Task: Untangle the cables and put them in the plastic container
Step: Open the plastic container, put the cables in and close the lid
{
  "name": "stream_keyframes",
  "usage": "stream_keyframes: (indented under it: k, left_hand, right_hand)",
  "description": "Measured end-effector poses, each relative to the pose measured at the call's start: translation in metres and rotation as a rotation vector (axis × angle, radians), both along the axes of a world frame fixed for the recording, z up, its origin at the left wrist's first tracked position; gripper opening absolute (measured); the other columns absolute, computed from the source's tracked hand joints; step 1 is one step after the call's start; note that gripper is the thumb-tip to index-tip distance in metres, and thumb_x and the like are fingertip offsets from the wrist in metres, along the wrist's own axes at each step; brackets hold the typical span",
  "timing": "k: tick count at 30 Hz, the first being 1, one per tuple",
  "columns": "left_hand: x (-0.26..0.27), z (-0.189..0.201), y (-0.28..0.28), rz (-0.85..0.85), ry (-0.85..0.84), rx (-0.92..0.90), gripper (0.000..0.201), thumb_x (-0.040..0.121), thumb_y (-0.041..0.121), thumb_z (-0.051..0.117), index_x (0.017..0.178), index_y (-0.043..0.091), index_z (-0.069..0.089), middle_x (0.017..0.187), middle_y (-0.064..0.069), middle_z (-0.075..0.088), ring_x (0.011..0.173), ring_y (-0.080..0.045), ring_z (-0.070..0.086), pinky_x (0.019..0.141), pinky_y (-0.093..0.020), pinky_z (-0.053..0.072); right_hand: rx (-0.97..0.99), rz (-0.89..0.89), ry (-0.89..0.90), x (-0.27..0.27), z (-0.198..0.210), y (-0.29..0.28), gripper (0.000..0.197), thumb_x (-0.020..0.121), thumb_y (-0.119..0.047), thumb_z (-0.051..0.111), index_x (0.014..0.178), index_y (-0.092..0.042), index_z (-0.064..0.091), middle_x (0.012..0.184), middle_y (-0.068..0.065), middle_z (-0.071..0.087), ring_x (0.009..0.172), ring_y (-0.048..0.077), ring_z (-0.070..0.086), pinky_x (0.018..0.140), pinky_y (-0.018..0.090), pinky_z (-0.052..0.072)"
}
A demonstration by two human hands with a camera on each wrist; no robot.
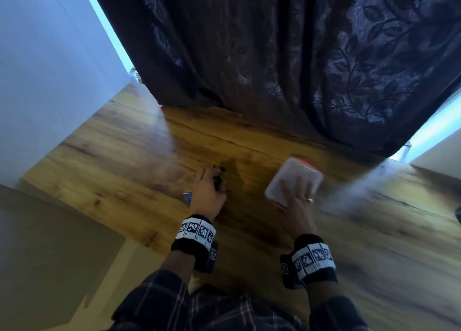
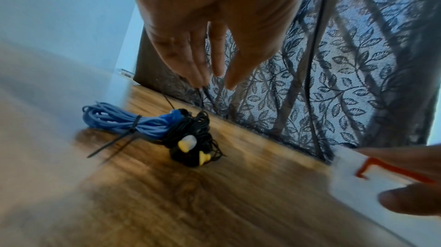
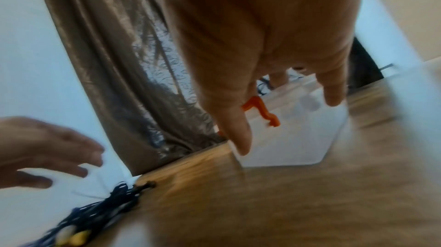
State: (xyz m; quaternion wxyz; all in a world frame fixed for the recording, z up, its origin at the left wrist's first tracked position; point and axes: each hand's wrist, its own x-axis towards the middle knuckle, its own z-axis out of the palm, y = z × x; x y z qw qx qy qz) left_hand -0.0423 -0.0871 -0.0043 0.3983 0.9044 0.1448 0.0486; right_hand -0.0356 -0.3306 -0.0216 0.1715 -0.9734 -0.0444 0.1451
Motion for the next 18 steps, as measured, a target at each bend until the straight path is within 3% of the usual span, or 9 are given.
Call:
stream_keyframes:
  k: [3,6,8,10,12,14,16,18]
  left_hand:
    - [-0.003,-0.003,-0.003,-0.152,-0.01,0.011,0.043,0.093,0.022,0.062,0.134,0.026,0.05,0.139,-0.002,0.049,0.128,-0.022,0.048,0.107,-0.045,0.045]
    - [-0.006,-0.007,0.001,-0.25,-0.027,0.129,0.052,0.093,0.027,0.061,0.142,0.032,0.042,0.152,0.003,0.037,0.14,-0.025,0.035,0.112,-0.052,0.037]
    - [-0.006,-0.009,0.004,-0.29,0.027,0.197,0.057,0.093,0.03,0.06,0.145,0.035,0.038,0.157,0.004,0.03,0.145,-0.026,0.029,0.113,-0.054,0.031]
    - [-0.008,-0.011,0.0,-0.341,0.08,0.276,0.056,0.095,0.034,0.059,0.147,0.033,0.038,0.16,0.005,0.026,0.146,-0.025,0.026,0.115,-0.056,0.028]
    - [-0.011,-0.014,-0.006,-0.378,0.102,0.313,0.052,0.095,0.035,0.058,0.145,0.032,0.041,0.16,0.007,0.025,0.144,-0.025,0.03,0.113,-0.059,0.03]
    - [-0.014,-0.015,-0.013,-0.379,0.106,0.312,0.051,0.095,0.033,0.058,0.144,0.029,0.043,0.16,0.004,0.025,0.141,-0.027,0.036,0.112,-0.06,0.03]
    - [-0.014,-0.013,-0.019,-0.377,0.08,0.377,0.051,0.094,0.036,0.058,0.143,0.027,0.044,0.156,-0.001,0.029,0.137,-0.029,0.037,0.112,-0.055,0.029]
    - [-0.012,-0.009,-0.026,-0.378,0.053,0.467,0.052,0.092,0.04,0.058,0.141,0.025,0.047,0.151,-0.003,0.035,0.134,-0.029,0.037,0.11,-0.05,0.028]
  right_hand:
    - [0.013,0.305,0.021,0.006,0.015,0.025,0.069,0.096,-0.045,0.059,0.154,-0.048,0.023,0.168,-0.002,-0.016,0.152,0.027,-0.021,0.12,0.06,-0.011]
    - [0.036,0.406,-0.082,0.01,0.017,0.033,0.049,0.091,-0.045,0.067,0.133,-0.062,0.048,0.166,-0.008,-0.02,0.148,0.027,-0.028,0.117,0.057,-0.016]
    - [0.094,0.398,-0.121,0.016,0.011,0.03,0.043,0.085,-0.044,0.075,0.12,-0.063,0.059,0.167,-0.01,-0.015,0.149,0.029,-0.021,0.119,0.055,-0.009]
    - [0.229,0.39,-0.101,0.022,0.008,0.024,0.043,0.079,-0.037,0.082,0.116,-0.055,0.067,0.168,-0.005,0.002,0.15,0.035,-0.001,0.12,0.061,0.014]
    - [0.309,0.456,-0.151,0.031,0.001,0.014,0.042,0.071,-0.025,0.088,0.103,-0.05,0.073,0.165,-0.002,0.018,0.149,0.039,0.016,0.113,0.062,0.032]
    - [0.327,0.45,-0.116,0.038,0.003,0.007,0.045,0.069,-0.022,0.089,0.095,-0.055,0.071,0.164,-0.006,0.02,0.151,0.035,0.014,0.116,0.061,0.029]
    - [0.249,0.367,-0.028,0.04,0.012,0.005,0.048,0.071,-0.023,0.087,0.091,-0.061,0.065,0.162,-0.015,0.017,0.154,0.026,0.005,0.122,0.056,0.015]
    - [0.206,0.299,-0.014,0.044,0.016,0.003,0.044,0.072,-0.024,0.087,0.086,-0.061,0.067,0.161,-0.017,0.02,0.152,0.028,0.005,0.12,0.053,0.012]
